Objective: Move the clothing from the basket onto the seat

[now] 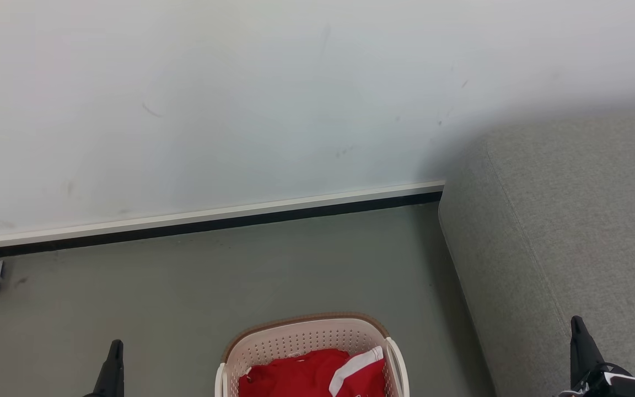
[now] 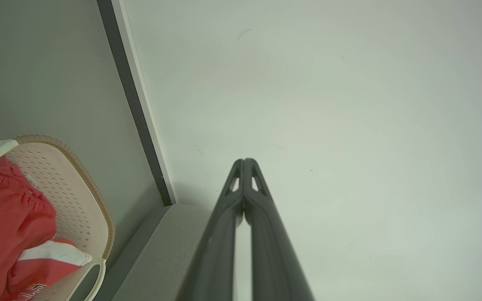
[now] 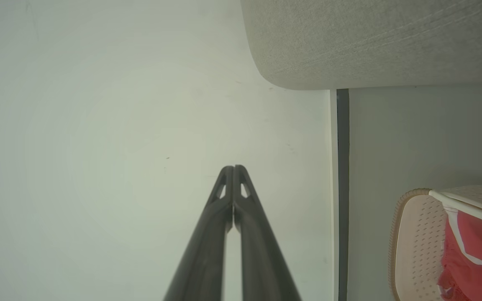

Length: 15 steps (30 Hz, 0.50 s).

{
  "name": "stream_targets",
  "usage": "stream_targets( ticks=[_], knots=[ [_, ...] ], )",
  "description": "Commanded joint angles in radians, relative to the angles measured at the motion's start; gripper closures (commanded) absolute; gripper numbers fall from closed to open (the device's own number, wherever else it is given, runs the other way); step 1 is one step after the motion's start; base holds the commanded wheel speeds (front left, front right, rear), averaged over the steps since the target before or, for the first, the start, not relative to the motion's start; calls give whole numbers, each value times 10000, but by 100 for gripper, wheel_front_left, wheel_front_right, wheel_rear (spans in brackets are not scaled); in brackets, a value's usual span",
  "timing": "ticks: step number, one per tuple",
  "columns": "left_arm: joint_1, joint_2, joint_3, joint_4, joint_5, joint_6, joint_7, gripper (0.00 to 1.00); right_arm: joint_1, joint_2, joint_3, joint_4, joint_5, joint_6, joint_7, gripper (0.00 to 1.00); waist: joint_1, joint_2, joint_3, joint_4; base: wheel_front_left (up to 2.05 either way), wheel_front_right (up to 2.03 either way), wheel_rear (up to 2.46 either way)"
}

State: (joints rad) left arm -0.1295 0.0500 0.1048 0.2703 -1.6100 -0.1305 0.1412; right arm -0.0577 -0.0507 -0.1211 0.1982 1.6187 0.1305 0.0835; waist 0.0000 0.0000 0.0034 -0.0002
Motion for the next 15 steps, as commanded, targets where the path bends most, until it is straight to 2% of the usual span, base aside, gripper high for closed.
stream_targets(
  ticks=[1,11,12,15],
  knots=[
    [-101,-11,21,6,-30,-26,46,100,-92,19,8,-12,-19,4,16,100,0,0,0,0,0,0,0],
    [-101,-11,21,6,-30,-26,46,100,-92,18,7,-14,-19,4,16,100,0,0,0,0,0,0,0],
    [0,0,0,0,0,0,0,0,0,0,-2,0,0,0,0,0,0,0,0,0,0,0,0],
    [139,-23,-34,201,5,2,-27,0,141,17,12,223,1,-2,-14,0,0,0,-1,0,0,0,0]
  ],
)
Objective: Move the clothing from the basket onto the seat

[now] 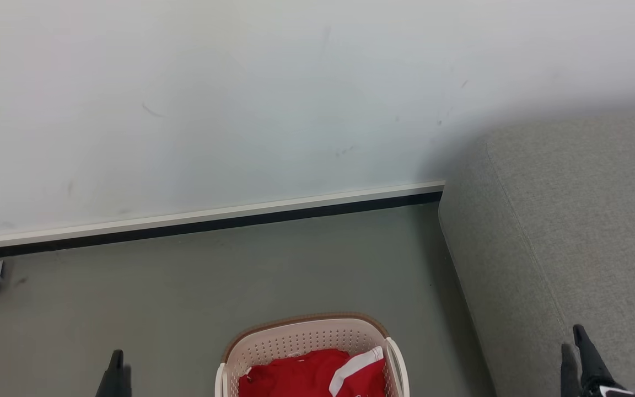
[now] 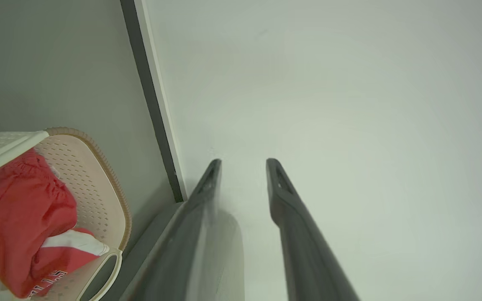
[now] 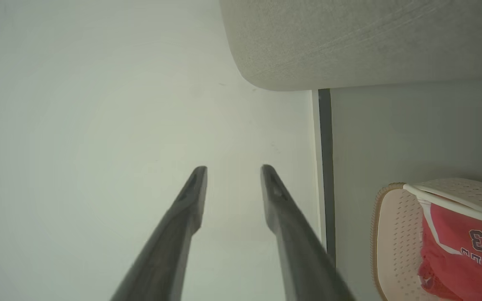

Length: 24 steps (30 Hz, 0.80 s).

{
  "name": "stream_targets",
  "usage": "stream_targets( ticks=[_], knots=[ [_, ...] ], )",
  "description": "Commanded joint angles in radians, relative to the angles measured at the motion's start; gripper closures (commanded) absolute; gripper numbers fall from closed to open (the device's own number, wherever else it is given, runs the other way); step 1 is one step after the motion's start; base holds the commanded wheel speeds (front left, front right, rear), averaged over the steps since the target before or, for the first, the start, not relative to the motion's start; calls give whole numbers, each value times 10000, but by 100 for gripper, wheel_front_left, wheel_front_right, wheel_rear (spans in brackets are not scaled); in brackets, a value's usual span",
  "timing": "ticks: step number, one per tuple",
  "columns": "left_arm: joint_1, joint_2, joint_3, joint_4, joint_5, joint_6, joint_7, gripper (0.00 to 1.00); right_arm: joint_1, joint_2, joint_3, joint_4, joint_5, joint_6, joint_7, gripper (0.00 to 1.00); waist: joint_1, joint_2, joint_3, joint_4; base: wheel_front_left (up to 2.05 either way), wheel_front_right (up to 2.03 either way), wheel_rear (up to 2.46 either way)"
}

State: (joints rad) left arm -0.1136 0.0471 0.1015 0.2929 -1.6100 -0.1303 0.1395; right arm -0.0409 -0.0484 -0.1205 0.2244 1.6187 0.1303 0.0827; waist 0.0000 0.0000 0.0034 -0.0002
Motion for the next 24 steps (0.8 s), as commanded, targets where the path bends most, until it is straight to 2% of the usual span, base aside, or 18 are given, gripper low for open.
stream_targets(
  ticks=[1,12,24],
  knots=[
    [14,0,-27,4,14,0,-40,0,4,0,31,-18,2,0,-33,0,0,0,-4,-1,0,0,0],
    [250,8,-302,15,407,18,-588,0,127,-5,464,-85,-169,1,-506,0,0,0,-133,-14,0,0,0],
    [462,17,-431,-307,1747,223,-1161,0,152,-11,781,19,-1325,1,-997,0,0,0,-247,-18,0,0,0]
  ],
)
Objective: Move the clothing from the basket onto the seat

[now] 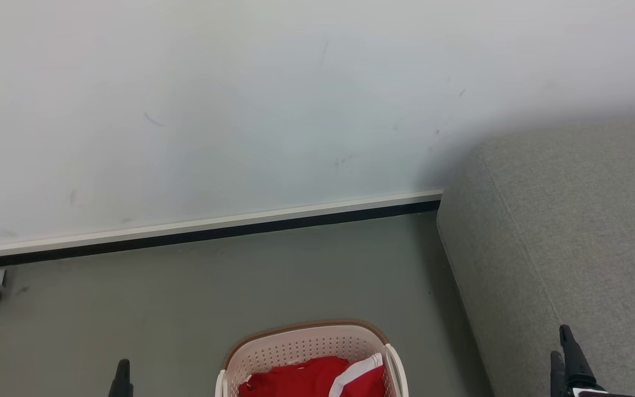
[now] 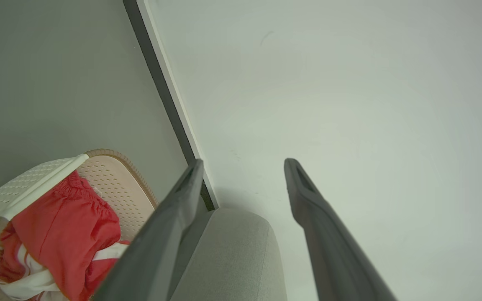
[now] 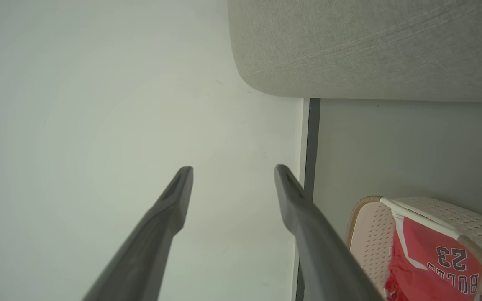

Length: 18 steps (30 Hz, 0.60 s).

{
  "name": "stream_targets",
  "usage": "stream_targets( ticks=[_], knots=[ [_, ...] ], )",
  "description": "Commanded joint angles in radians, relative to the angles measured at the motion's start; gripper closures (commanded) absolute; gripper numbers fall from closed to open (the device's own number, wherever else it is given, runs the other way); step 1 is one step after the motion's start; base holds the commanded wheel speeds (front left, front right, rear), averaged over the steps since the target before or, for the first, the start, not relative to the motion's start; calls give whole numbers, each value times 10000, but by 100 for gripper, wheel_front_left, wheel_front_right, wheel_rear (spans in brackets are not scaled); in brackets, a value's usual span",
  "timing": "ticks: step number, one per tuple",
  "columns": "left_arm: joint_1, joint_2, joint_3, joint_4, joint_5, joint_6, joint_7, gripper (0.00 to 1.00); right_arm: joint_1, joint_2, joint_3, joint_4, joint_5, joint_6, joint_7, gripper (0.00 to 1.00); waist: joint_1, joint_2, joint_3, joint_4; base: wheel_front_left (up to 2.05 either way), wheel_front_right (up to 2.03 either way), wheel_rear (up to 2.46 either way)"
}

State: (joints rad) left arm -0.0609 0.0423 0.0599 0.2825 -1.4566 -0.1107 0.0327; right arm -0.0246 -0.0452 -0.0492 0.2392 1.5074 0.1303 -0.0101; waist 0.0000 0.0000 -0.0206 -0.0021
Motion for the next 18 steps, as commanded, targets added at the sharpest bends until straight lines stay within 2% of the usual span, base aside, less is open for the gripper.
stream_targets(
  ticks=[1,18],
  knots=[
    [-21,66,-95,-267,447,53,-183,0,-4,-44,121,-93,-473,1,-144,0,0,0,-24,1,0,0,0],
    [229,77,-650,-701,3626,550,-861,0,-55,-52,457,267,-3001,2,-729,0,0,0,-155,42,0,0,0]
  ],
)
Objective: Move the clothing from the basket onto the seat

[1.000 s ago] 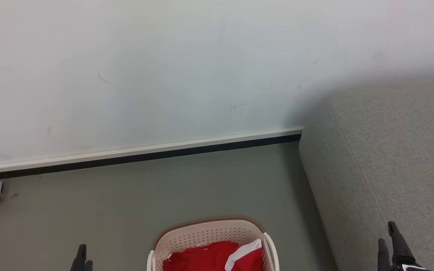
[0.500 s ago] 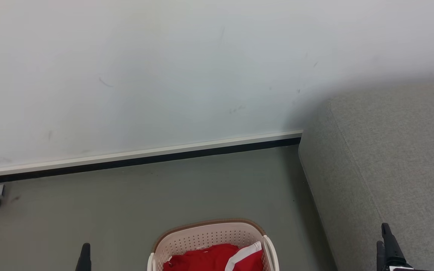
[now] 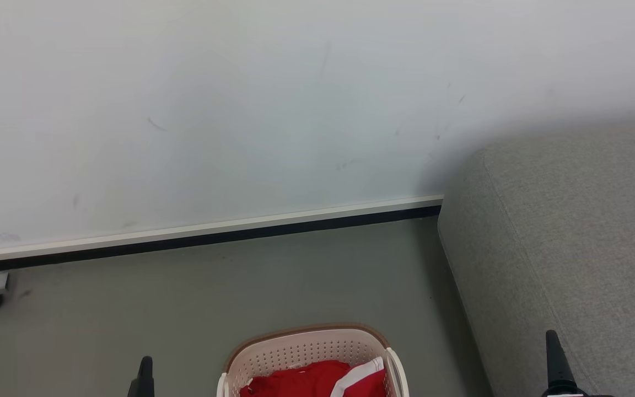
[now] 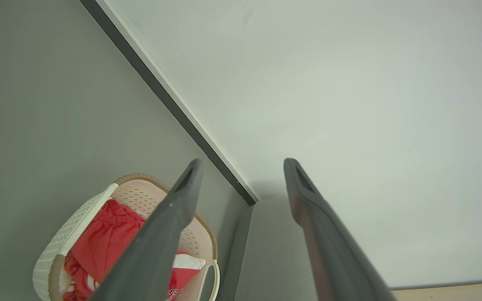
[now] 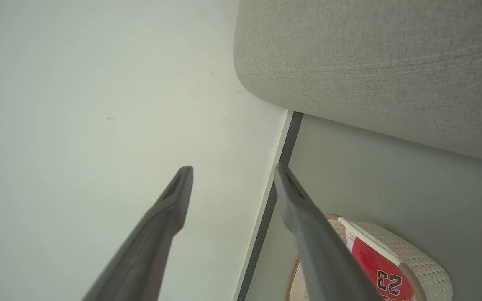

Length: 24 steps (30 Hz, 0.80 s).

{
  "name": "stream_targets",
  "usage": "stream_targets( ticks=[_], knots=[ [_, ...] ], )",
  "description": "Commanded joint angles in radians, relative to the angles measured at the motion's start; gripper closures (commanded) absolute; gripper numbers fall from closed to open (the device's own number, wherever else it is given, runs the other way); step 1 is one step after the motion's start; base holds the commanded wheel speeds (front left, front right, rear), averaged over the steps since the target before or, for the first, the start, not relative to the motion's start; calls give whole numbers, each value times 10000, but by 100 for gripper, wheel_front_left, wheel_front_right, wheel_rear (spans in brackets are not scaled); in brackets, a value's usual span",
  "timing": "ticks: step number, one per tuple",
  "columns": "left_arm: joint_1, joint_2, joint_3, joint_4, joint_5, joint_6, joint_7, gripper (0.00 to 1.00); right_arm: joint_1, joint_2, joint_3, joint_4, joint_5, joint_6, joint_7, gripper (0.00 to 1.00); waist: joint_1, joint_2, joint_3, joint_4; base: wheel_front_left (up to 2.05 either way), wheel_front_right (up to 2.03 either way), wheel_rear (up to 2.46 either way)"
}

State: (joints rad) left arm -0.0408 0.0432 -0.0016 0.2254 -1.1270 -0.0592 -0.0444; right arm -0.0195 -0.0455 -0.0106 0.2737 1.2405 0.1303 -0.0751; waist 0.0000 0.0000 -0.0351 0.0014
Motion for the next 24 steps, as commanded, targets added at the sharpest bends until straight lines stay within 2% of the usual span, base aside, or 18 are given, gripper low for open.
stream_targets(
  ticks=[1,12,24],
  knots=[
    [33,69,-63,-147,533,69,-131,0,-104,-48,100,-60,-514,3,-108,0,0,0,-20,12,0,0,0],
    [131,74,-362,-198,2346,250,-475,0,-98,-50,403,100,-2121,3,-409,0,0,0,-151,48,0,0,0],
    [79,81,-404,-188,4427,373,-854,0,-49,-55,697,31,-5130,4,-377,0,0,0,-323,70,0,0,0]
  ],
)
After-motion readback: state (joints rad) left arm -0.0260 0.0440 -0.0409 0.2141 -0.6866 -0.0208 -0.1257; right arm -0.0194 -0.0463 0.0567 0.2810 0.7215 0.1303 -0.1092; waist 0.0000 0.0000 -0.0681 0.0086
